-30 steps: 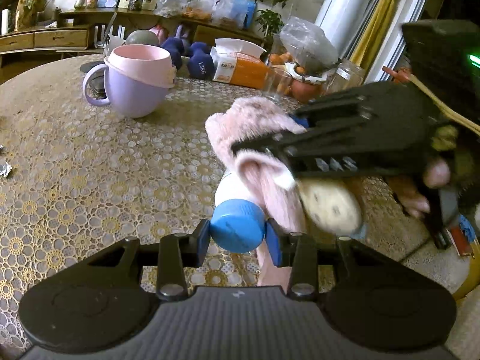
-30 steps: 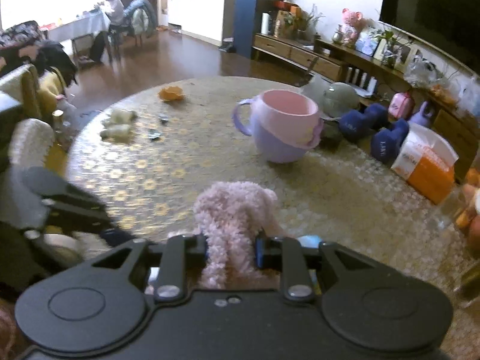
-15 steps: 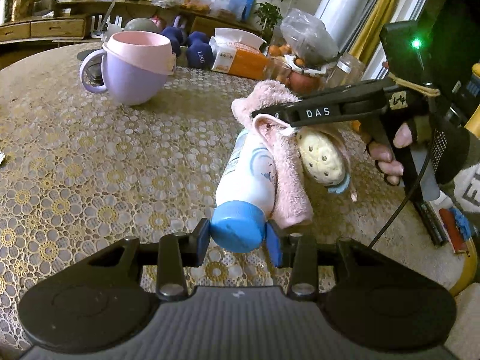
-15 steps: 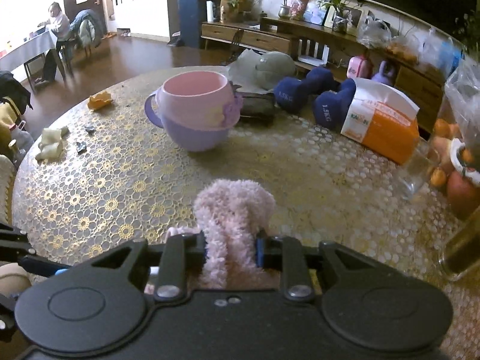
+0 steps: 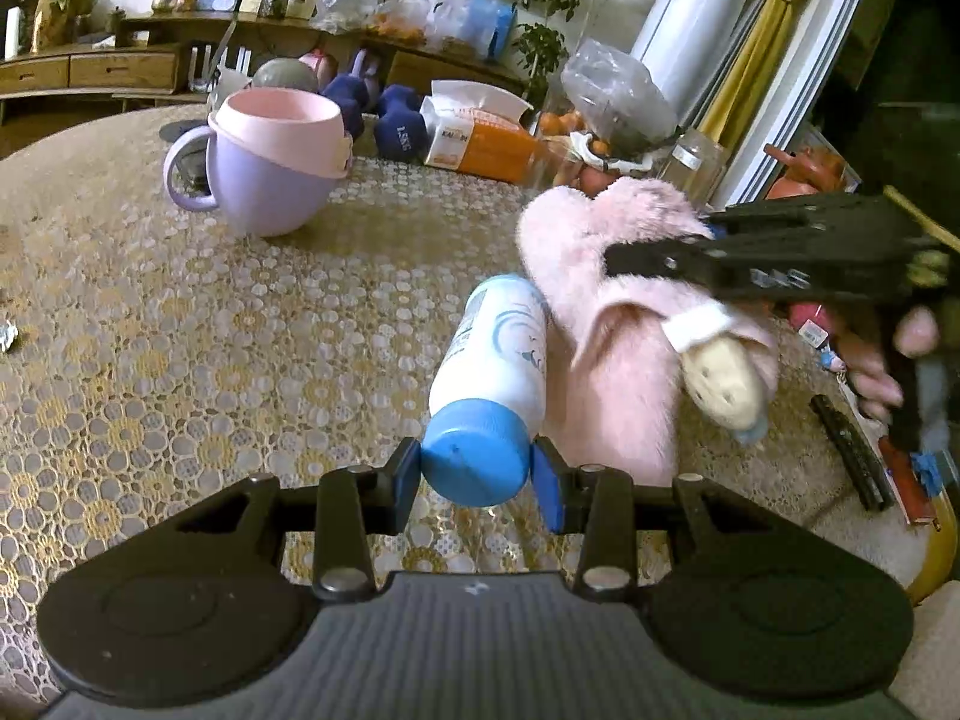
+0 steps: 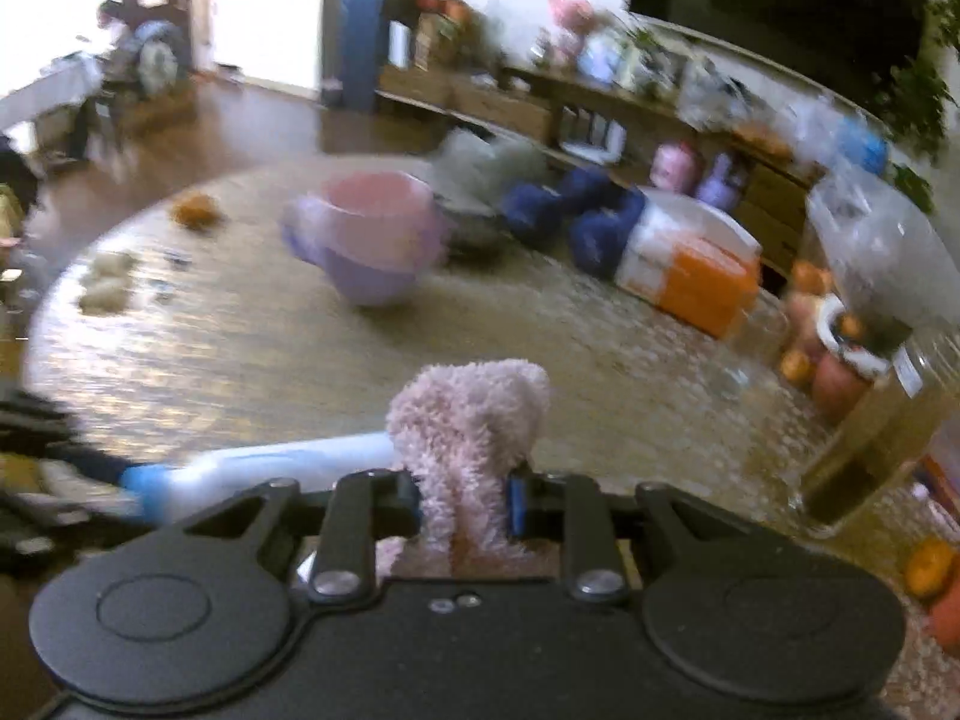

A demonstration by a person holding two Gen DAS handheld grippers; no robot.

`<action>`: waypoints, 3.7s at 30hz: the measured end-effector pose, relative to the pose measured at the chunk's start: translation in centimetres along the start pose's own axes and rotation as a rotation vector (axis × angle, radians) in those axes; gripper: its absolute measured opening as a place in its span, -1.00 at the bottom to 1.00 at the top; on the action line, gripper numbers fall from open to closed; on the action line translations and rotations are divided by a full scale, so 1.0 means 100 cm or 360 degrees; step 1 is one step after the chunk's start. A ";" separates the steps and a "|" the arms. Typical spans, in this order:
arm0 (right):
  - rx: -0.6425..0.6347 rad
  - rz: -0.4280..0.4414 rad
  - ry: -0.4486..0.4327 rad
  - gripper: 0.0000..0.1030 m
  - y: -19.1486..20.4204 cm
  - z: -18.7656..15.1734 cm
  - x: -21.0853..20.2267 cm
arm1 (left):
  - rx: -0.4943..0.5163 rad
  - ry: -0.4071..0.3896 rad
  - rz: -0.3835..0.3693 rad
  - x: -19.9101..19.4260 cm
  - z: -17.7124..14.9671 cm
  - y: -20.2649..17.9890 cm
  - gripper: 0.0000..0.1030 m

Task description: Clean container

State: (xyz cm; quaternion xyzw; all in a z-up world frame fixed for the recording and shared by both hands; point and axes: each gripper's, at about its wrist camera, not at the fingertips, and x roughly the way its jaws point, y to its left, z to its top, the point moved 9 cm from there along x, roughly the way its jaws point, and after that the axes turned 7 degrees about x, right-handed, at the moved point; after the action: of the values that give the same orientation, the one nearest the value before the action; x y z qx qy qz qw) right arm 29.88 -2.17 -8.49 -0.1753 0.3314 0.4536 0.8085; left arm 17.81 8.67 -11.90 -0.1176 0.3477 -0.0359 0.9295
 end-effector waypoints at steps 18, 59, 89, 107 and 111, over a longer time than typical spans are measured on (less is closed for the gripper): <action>0.0071 0.0213 -0.0058 -0.57 0.044 0.006 0.015 | 0.0021 -0.0045 -0.0013 -0.004 0.021 -0.009 -0.26; 0.0483 0.0184 -0.0311 -0.57 0.014 -0.008 -0.023 | -0.0064 -0.0094 -0.0025 -0.007 0.044 -0.002 -0.26; 0.0596 -0.0137 0.0018 -0.56 -0.057 -0.028 0.069 | -0.0108 -0.0088 -0.0038 -0.007 0.046 0.008 -0.27; 0.0494 0.0133 -0.0269 -0.56 0.012 -0.015 -0.009 | -0.0157 -0.0084 -0.0037 -0.008 0.050 0.012 -0.26; 0.0435 0.0203 -0.0262 -0.56 0.032 -0.011 -0.009 | -0.0150 -0.0080 -0.0036 -0.008 0.050 0.012 -0.26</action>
State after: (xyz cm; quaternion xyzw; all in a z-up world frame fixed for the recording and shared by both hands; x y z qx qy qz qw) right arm 26.41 -1.63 -8.59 -0.0045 0.3331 0.4677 0.8187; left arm 20.42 10.95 -8.06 -0.1662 0.3242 -0.0272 0.9309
